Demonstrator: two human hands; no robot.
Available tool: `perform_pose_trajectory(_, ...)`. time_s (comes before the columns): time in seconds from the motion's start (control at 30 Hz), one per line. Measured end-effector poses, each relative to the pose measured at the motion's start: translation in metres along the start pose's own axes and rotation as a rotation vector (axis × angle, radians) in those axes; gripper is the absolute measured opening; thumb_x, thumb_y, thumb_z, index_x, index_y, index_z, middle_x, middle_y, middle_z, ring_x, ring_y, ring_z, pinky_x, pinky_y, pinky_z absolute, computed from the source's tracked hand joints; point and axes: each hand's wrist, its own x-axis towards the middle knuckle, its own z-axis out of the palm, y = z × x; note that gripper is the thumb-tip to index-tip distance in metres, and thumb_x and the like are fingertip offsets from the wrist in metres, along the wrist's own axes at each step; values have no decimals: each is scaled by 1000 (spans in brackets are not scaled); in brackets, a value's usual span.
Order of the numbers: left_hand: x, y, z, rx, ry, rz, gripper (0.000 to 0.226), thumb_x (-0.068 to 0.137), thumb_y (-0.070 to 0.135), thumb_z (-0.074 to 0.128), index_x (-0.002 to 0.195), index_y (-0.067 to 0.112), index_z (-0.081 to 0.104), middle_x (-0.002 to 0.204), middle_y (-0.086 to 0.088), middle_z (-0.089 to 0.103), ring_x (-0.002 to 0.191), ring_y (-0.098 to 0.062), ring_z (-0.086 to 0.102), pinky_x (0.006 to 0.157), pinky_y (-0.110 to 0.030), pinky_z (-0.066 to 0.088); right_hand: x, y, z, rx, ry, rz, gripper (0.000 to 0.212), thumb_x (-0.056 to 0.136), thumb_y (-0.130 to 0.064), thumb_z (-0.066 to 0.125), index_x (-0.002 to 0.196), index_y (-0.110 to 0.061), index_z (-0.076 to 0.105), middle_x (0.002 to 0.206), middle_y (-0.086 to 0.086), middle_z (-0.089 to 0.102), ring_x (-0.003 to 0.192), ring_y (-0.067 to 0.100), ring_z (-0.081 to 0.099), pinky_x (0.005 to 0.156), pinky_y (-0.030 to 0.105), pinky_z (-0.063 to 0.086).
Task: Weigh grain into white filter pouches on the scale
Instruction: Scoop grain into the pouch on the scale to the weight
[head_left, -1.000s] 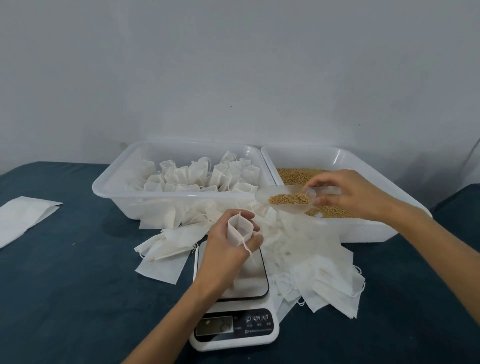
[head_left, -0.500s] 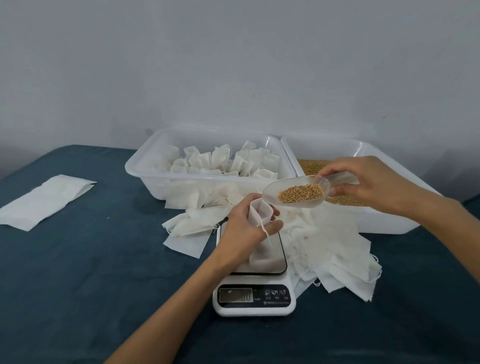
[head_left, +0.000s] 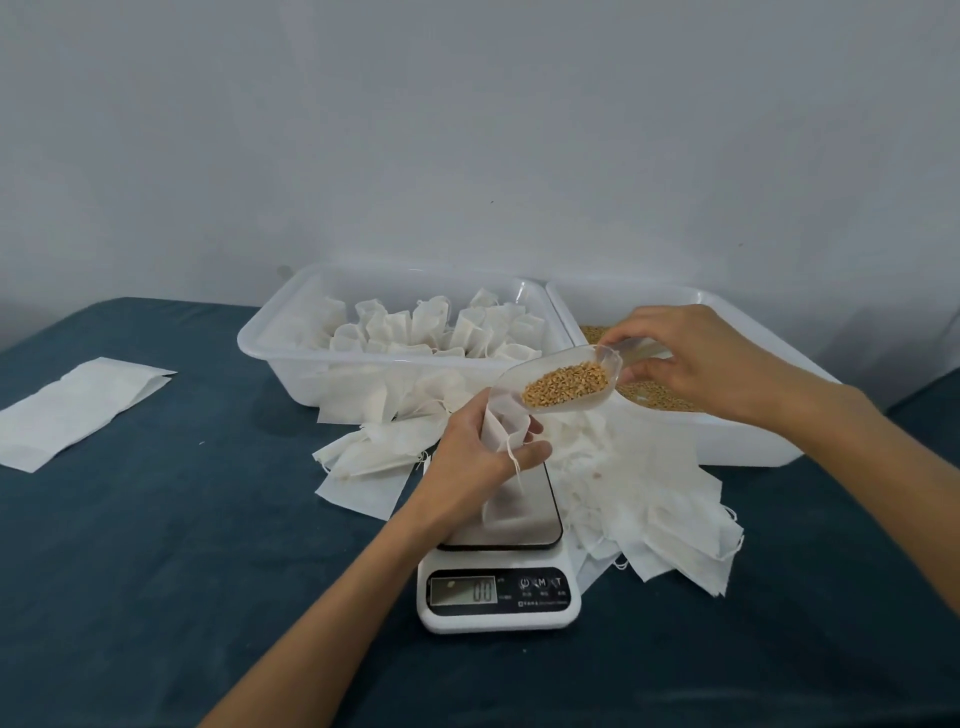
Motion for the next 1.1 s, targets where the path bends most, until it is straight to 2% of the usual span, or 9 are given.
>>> perform_pose_trajectory(0.1,0,-1,1,7,-7,2,34,86,9,84,114,17,67,100,3,76,99,-11,73,87,-22,53,2,-2,-1,-50,6,-17,30,87,-13,77,115,-23,73,105,-11,67,100,11,61,90,36,49)
perform_pose_trajectory(0.2,-1,-2,1,41,-10,3,33,85,12,84,113,19,67,102,4,76,100,-11,72,96,-32,54,2,-5,-2,-99,18,-39,31,87,-14,77,116,-23,72,105,-13,66,98,12,60,90,39,50)
perform_pose_trajectory(0.33,0,-4,2,8,-9,12,36,85,9,83,115,18,66,99,2,76,95,-9,72,83,-16,52,0,-7,-4,-153,32,-83,31,86,-13,78,114,-23,73,104,-12,67,96,13,61,88,41,50)
perform_pose_trajectory(0.47,0,-4,2,5,-9,5,36,86,9,83,117,19,66,97,4,76,95,-8,72,80,-15,51,-2,-7,-8,-211,50,-102,32,85,-13,79,115,-20,73,105,-6,70,96,18,62,85,34,45)
perform_pose_trajectory(0.53,0,-4,2,-9,-6,-12,37,86,10,84,118,19,66,98,5,77,97,-8,73,83,-20,53,-2,-7,-9,-225,57,-108,33,84,-12,79,116,-17,74,106,-3,71,96,21,63,85,33,44)
perform_pose_trajectory(0.63,2,-6,2,-59,29,-39,37,83,14,85,114,23,67,104,3,77,105,-14,75,95,-38,57,-1,-9,-12,-245,56,-113,34,82,-11,80,115,-15,74,106,0,72,98,25,65,91,43,47)
perform_pose_trajectory(0.8,4,-8,2,-74,51,-55,35,78,26,85,109,32,69,105,4,78,101,-11,75,89,-35,53,3,-7,-11,-300,83,-134,35,81,-10,81,115,-15,75,107,2,72,100,30,64,95,38,37)
perform_pose_trajectory(0.93,5,-10,3,-62,34,-47,38,80,24,85,113,31,69,111,5,78,107,-14,75,103,-44,54,6,-8,-10,-338,113,-177,34,78,-7,83,111,-13,76,102,3,72,95,32,63,93,38,34)
perform_pose_trajectory(1.1,5,-12,4,-60,29,-58,42,79,25,85,118,24,69,111,5,77,108,-16,75,106,-48,54,7,-8,-7,-344,116,-191,34,78,-4,83,110,-12,76,101,5,71,93,34,63,93,39,35)
